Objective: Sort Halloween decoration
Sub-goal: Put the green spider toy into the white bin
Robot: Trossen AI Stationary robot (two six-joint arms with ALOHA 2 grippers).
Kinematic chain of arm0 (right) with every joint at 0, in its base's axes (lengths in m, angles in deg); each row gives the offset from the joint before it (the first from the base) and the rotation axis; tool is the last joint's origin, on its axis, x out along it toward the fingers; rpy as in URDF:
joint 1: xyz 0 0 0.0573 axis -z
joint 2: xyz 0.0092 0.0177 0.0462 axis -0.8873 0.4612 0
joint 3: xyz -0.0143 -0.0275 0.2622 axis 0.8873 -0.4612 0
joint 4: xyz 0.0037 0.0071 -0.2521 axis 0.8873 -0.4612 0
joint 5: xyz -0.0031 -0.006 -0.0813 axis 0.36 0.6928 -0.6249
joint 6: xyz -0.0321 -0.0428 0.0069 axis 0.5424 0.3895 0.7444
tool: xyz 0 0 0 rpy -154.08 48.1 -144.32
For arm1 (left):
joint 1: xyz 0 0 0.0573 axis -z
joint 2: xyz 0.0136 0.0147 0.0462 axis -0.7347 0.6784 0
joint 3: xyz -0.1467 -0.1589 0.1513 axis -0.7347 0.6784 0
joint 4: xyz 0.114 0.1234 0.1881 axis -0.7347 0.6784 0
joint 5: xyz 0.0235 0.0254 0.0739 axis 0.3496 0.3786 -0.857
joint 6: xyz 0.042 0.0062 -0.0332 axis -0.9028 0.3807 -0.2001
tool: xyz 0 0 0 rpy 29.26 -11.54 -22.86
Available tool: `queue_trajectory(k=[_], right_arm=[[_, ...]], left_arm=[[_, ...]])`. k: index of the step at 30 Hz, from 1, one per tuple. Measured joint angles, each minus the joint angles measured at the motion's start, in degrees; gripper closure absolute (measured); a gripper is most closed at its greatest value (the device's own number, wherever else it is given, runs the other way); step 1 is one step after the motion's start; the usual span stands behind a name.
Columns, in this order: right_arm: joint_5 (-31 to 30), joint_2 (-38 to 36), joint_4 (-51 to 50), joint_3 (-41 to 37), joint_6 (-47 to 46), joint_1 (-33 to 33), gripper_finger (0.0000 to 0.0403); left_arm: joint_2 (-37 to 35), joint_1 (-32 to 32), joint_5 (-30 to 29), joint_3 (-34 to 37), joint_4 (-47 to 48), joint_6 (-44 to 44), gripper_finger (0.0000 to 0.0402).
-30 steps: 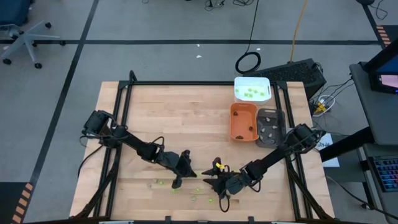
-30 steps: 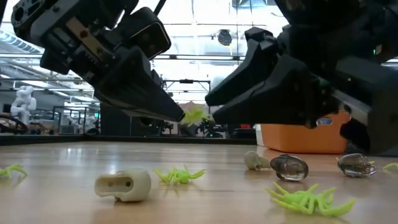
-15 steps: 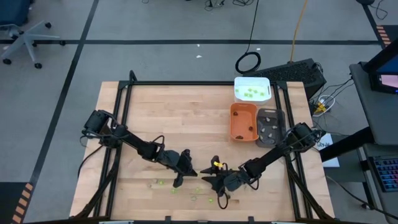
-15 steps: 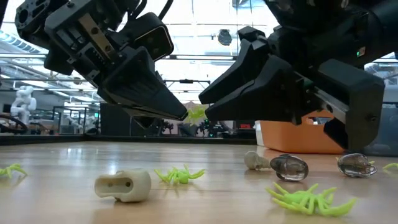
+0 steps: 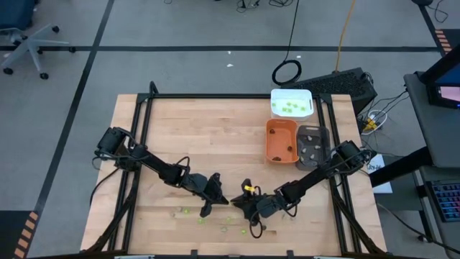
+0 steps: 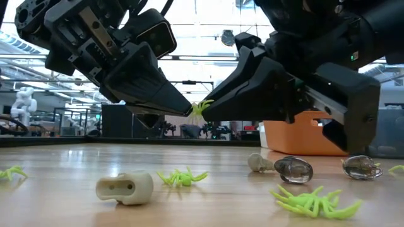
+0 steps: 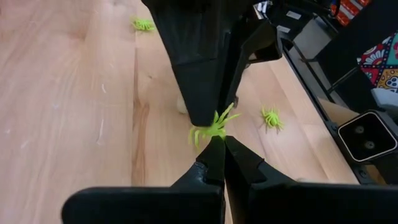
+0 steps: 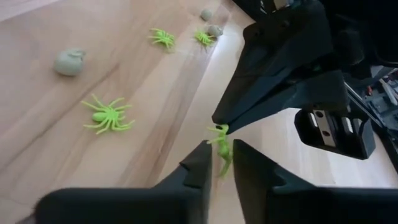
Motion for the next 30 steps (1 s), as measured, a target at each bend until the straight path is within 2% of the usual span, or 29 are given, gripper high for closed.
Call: queue_trajectory(k=[3,8,11,15,18,21,26,30], right_arm=[[1.0,0.0,0.08,0.0,-0.1,0.04,0.0394],[1.0,0.0,0.11,0.0,-0.62,0.04,0.0397],[1.01,0.0,0.11,0.0,-0.54,0.04,0.04],[0.98,-0.62,-0.37,0.0,-0.07,0.02,0.0401],[0.93,-2.57,-0.89,0.0,1.32,0.12,0.0402],[0.94,-5.47,-3.03,0.0,3.82,0.49,0.0402],[0.88,-11.33,-7.31,0.0,7.05,1.6,0.0402],[0.85,-16.25,-11.78,0.02,10.15,2.25,0.0403]], left_arm=[[0.0,0.02,0.02,0.0,0.06,-0.02,0.0401],[-0.15,0.16,0.02,-0.02,0.55,-0.26,0.0397],[-1.81,0.14,0.0,-0.05,3.0,-0.15,0.0373],[-5.2,0.0,-0.8,-0.02,8.49,-1.65,0.032],[-8.81,0.0,-4.34,-0.08,14.31,-2.55,0.0281],[-12.23,-0.03,-8.9,-0.07,21.17,-3.0,0.026],[-16.96,-0.09,-15.04,-0.04,31.78,-2.54,0.0256],[-19.37,0.01,-18.25,-0.02,34.26,-3.01,0.0256]])
